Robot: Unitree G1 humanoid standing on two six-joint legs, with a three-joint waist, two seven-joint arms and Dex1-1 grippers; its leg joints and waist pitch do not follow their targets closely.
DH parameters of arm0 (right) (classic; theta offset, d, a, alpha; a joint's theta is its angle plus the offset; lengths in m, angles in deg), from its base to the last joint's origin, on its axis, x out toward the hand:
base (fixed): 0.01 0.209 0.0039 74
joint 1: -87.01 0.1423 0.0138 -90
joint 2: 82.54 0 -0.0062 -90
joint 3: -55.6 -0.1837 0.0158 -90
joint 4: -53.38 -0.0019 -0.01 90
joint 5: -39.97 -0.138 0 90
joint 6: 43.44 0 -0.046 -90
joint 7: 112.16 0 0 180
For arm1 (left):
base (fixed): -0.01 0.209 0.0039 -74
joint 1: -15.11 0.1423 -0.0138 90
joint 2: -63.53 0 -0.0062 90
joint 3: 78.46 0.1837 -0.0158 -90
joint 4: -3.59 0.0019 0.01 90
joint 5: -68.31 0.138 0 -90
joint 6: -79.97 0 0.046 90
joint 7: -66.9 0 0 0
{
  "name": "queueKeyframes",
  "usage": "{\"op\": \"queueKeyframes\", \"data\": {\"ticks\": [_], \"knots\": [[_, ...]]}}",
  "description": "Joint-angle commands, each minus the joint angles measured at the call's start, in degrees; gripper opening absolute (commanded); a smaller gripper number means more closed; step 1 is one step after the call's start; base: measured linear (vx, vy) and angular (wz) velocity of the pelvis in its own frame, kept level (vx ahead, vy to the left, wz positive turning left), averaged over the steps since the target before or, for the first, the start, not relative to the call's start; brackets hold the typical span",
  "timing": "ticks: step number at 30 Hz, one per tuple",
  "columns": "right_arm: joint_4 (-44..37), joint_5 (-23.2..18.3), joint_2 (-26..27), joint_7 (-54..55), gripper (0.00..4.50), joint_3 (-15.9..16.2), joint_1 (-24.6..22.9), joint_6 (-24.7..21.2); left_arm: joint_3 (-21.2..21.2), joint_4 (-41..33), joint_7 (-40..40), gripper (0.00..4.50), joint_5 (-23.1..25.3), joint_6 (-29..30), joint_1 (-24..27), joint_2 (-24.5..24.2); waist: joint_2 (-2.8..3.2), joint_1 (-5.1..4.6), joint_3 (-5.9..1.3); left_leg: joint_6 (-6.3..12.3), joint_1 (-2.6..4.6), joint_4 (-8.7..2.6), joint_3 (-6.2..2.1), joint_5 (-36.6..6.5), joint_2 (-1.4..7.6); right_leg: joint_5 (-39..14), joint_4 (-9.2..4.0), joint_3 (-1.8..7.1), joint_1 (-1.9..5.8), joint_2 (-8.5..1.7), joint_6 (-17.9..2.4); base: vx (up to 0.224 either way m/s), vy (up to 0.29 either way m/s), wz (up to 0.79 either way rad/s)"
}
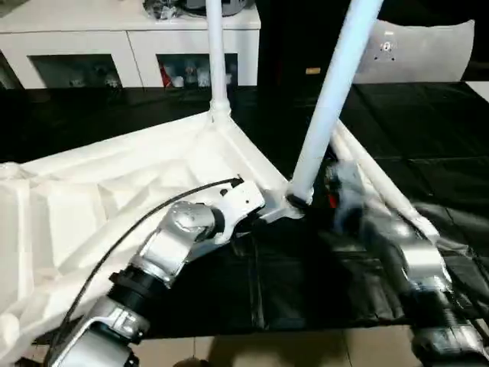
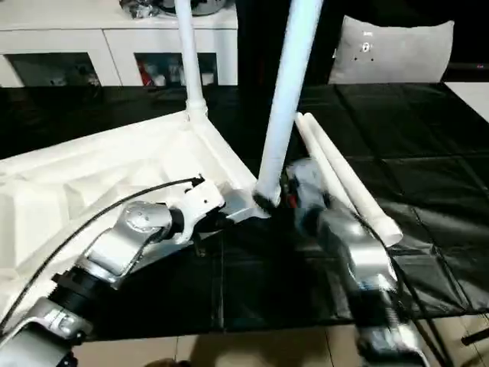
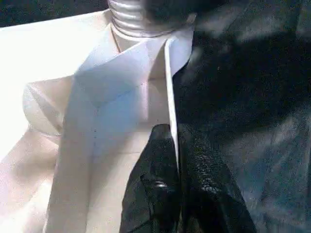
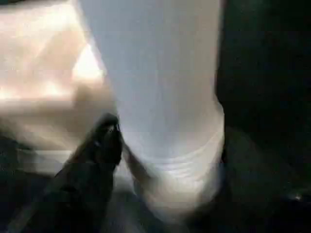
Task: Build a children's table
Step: Rotate leg to tighten
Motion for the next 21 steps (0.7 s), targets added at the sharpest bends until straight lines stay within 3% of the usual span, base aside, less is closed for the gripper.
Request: {"op": "queueKeyframes", "data": {"ticks": [1, 3, 7, 14, 21], "knots": [[-3.3, -2.0, -1.4, -5.6, 3.79, 1.5, -0.8, 0.8, -0.2, 2.0, -0.5, 0.0, 0.4, -2.5, -0.6, -1.1, -0.74, 0.56, -3.12, 4.11, 0.75, -3.19, -1.53, -8.5, 3.92, 2.7, -3.86, 2.43, 2.48, -4.5, -13.7, 0.0, 0.0, 0.0], [-5.6, -2.5, -4.4, -10.3, 3.97, 2.2, -2.4, 2.7, -0.2, 3.4, -2.6, 0.0, -0.2, -6.1, -0.8, -2.0, -0.66, 0.76, -3.09, 5.12, 0.74, -3.02, -1.57, -8.2, 4.02, 2.2, -3.96, 2.43, 2.4, -4.73, -13.5, 0.0, 0.0, 0.0], [-5.9, -3.2, -6.8, -13.2, 4.4, 1.0, -2.7, 4.4, 0.5, 4.6, -6.3, 0.0, -0.6, -10.5, -0.8, -3.6, -0.61, 0.78, -3.15, 5.4, 0.84, -2.94, -1.53, -7.9, 4.07, 1.6, -3.83, 2.36, 2.24, -4.66, -14.3, 0.0, 0.0, 0.0], [-4.7, -0.8, -10.4, -16.6, 4.46, 1.8, -1.6, 10.4, 3.0, 6.9, -13.0, 0.0, -0.5, -17.1, -1.2, -6.7, -0.53, 1.93, -3.54, 6.2, 1.2, -2.46, -1.29, -5.3, 4.16, 6.7, -3.0, 2.3, 2.04, -4.58, -15.4, 0.0, 0.0, 0.0], [-3.7, -0.5, -12.4, -24.9, 4.46, 5.6, -1.1, 13.3, 4.7, 7.6, -18.7, 0.0, -0.3, -21.1, -2.0, -8.5, -0.65, 2.62, -3.51, 6.72, 1.03, -2.33, -1.27, -6.0, 4.32, 5.2, -2.85, 2.15, 2.08, -4.69, -15.7, 0.0, 0.0, 0.0]]}}
